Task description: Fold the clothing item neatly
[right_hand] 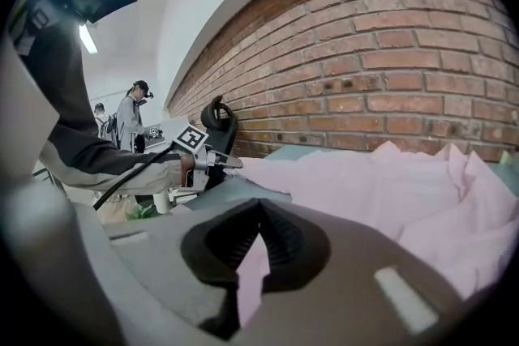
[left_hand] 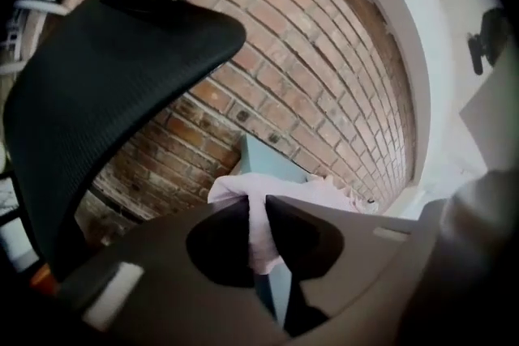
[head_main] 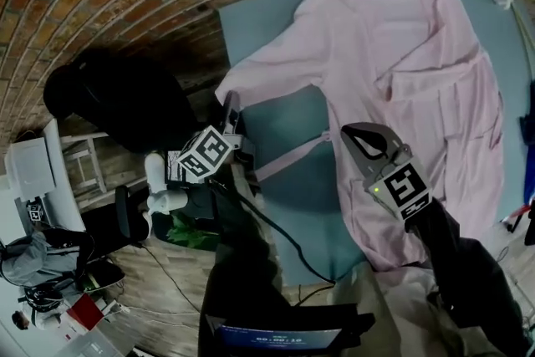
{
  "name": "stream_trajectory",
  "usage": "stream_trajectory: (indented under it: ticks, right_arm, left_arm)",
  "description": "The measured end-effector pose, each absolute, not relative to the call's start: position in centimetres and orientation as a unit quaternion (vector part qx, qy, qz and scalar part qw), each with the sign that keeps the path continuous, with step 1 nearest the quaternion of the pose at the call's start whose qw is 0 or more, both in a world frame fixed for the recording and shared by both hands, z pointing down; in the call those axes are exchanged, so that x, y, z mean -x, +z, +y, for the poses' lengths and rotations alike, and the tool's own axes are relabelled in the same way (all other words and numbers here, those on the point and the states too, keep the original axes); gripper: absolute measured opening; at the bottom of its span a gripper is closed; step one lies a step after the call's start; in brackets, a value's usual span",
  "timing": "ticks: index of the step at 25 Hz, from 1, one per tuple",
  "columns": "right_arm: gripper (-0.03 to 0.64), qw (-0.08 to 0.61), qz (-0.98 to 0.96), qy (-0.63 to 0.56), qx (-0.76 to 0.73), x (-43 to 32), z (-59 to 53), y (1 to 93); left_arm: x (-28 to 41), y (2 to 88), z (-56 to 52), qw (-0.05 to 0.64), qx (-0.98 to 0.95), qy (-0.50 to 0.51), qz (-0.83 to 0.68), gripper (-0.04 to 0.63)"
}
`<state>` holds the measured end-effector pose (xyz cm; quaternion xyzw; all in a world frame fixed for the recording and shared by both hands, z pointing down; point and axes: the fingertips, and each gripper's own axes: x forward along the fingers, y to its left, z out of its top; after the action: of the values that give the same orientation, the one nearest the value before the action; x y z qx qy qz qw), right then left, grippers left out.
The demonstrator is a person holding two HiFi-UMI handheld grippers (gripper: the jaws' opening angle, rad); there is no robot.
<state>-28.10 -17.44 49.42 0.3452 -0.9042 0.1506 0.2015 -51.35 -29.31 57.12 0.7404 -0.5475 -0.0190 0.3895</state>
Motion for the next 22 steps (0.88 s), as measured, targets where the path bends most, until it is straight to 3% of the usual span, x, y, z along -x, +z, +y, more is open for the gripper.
stream_trajectory:
  ticks: [5,9,14,18,19,20,21,22]
  right_arm:
    - [0.002,0.205,-0.897,0.147,-0.364,26.0,-16.0,48.7]
    - [0.002,0.187,-0.881,0.156,-0.407,22.6,-15.0,47.5]
    - [0.002,0.18,-0.846,0.155,-0.478,15.9,-13.1,45.9]
    - [0.002,0.192,-0.807,0.155,-0.536,9.7,-11.5,45.3]
    - [0.002,0.193,-0.797,0.16,-0.55,8.2,-11.0,45.3]
    - [0.002,0.192,-0.787,0.165,-0.563,6.9,-10.7,45.3]
    - [0.002,0.192,-0.777,0.169,-0.575,5.6,-10.3,45.4]
    - [0.002,0.191,-0.769,0.172,-0.585,4.5,-10.0,45.6]
  left_arm:
    - [50.3,50.1,-28.8,0.264,-0.74,0.056,-0.616,0.034]
    - [42.6,43.6,-29.5,0.17,-0.767,0.125,-0.606,0.032]
    - [26.6,40.3,-30.0,0.186,-0.839,0.074,-0.506,0.032]
    - [15.4,42.4,-29.2,0.194,-0.869,0.097,-0.444,0.039]
    - [12.3,43.2,-28.3,0.201,-0.882,0.108,-0.412,0.07]
    - [9.1,44.1,-26.9,0.212,-0.896,0.123,-0.37,0.177]
    - [6.2,45.2,-25.0,0.222,-0.909,0.146,-0.322,0.348]
    - [3.9,46.3,-22.9,0.225,-0.917,0.174,-0.281,0.403]
